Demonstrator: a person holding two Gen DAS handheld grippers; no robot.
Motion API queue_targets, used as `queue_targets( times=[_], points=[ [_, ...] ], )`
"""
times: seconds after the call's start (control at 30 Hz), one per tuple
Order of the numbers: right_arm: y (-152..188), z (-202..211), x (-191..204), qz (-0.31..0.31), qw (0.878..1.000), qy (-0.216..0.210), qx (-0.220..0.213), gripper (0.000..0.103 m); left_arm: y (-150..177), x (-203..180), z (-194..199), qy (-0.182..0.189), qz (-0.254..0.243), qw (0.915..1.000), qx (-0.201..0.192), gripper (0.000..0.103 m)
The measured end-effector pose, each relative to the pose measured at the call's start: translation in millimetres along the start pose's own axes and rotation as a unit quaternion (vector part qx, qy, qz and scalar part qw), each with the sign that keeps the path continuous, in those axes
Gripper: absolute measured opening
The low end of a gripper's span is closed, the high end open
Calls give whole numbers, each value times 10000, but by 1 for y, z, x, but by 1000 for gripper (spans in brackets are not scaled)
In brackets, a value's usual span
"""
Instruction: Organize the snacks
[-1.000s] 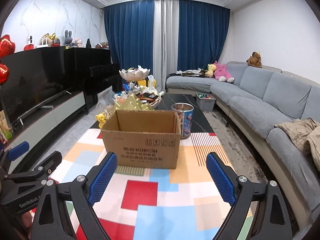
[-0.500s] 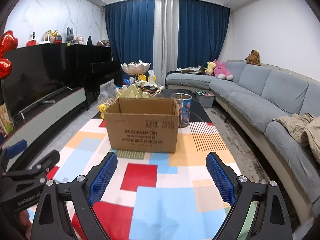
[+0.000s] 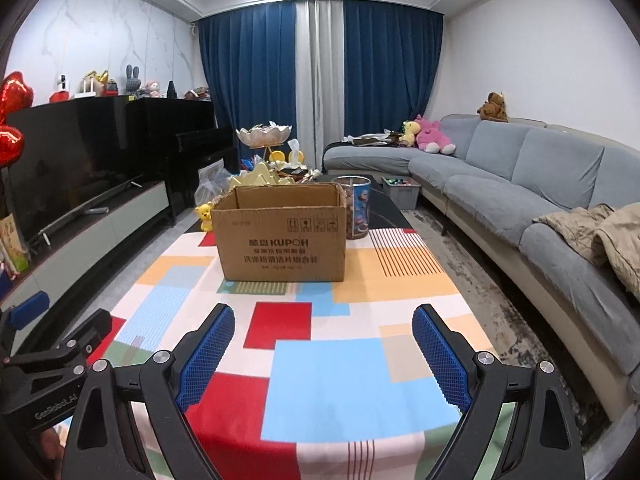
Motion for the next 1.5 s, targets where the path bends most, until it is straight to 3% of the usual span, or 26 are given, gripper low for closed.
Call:
queue_targets(
  times=[0.57, 1.5],
  points=[
    [20, 42, -2, -166, 9998, 93, -4, 91, 12, 8, 32, -2, 126, 9998, -132, 103],
    [19, 52, -4, -172, 9997, 95, -108, 91, 12, 7, 40, 10, 131, 9998, -176, 103]
  ],
)
Point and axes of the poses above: each gripper's, at about its wrist camera, not at the fingertips, and z roughly against the way its jaws point, x to its left, y to its underside, the point moved 1 cm from there along -z, roughly the way its jaws point, and after that the axes turned 11 degrees about -x, right-handed, at the moved point
